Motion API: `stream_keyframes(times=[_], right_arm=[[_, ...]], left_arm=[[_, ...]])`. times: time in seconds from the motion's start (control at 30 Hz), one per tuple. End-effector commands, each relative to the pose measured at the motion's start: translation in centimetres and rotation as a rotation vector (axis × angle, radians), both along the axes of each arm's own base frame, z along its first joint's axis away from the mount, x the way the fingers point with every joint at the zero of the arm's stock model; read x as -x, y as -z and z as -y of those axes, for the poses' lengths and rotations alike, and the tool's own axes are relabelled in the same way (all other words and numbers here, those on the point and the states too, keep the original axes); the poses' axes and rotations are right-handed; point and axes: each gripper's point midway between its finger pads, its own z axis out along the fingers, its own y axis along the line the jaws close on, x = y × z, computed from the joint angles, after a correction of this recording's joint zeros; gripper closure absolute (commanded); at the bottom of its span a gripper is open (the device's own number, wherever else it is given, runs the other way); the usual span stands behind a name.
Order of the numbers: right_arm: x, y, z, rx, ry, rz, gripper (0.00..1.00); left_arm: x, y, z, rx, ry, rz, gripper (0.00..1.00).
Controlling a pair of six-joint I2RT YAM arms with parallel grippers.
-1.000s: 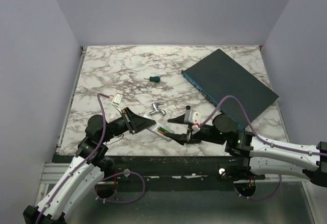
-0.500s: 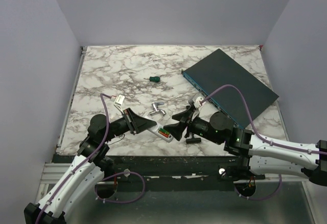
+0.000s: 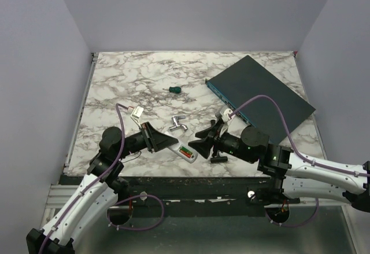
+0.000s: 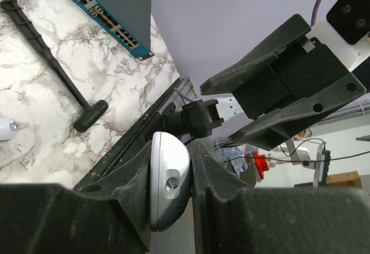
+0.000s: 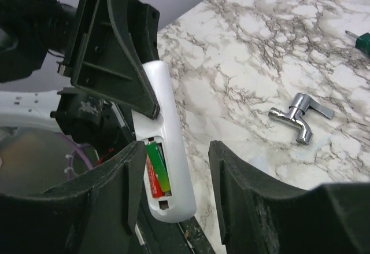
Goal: Load the batteries into the remote control
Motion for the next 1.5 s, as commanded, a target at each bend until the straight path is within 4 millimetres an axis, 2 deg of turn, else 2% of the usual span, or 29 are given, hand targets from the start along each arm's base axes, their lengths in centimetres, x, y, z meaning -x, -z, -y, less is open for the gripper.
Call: stream_keyframes(times=[0.0,0.07,0.13,0.2,0.27,0.37,0.43,0.53,0.67,0.8,1.07,1.27,1.47], right_arm=[[-0.1,-0.3,0.9,0.120,-0.040,0.157,0.52],[0.9,-1.0,0.6,0.117,-0.113,0.204,0.53],[3.0,-1.1,0.3,0.148,-0.270,0.298,0.47],[4.2,-1.1,0.7,0.182,-0.370,0.418,0.42],[4.5,-1.6,1.3,0.185,-0.397,0.540,0.40],[3.6,-3.2,2.0,0.116,-0.308,0.602,0.40],[2.7,-4.3,2.2,0.045,-0.213,0.524,0.46],[1.2,-5.1,2.0,-0.067,-0.077,0.287,0.45],[0.0,-3.9,1.1,-0.110,0.033,0.006,0.27],[-0.6,-2.3,0.8,-0.188,0.120,-0.206,0.21],[-0.6,-0.5,0.9,-0.343,0.181,-0.422,0.00],[-1.8,2.9,1.4,-0.343,0.319,-0.555,0.00],[-2.5,3.1,0.8,-0.397,0.357,-0.601,0.00]], left_arm=[[1.4,-2.7,0.4,0.016,0.096,0.083,1.00],[1.7,-2.8,0.4,0.013,0.112,0.086,1.00],[2.2,-2.8,0.6,0.005,0.154,0.083,1.00],[2.8,-2.6,0.8,-0.012,0.205,0.072,1.00],[2.9,-2.2,0.9,-0.036,0.226,0.056,1.00],[2.8,-1.6,0.9,-0.062,0.222,0.049,1.00],[2.8,-1.6,0.8,-0.064,0.217,0.052,1.00],[2.6,-1.4,0.7,-0.064,0.198,0.053,1.00],[2.2,-1.3,0.7,-0.062,0.178,0.054,1.00],[1.6,-1.4,0.6,-0.066,0.140,0.065,1.00],[-0.3,-2.0,-0.3,-0.071,-0.005,0.095,1.00],[-2.0,-1.9,-1.3,-0.047,-0.145,0.079,1.00],[-3.3,-1.1,-2.0,-0.046,-0.233,0.021,1.00]])
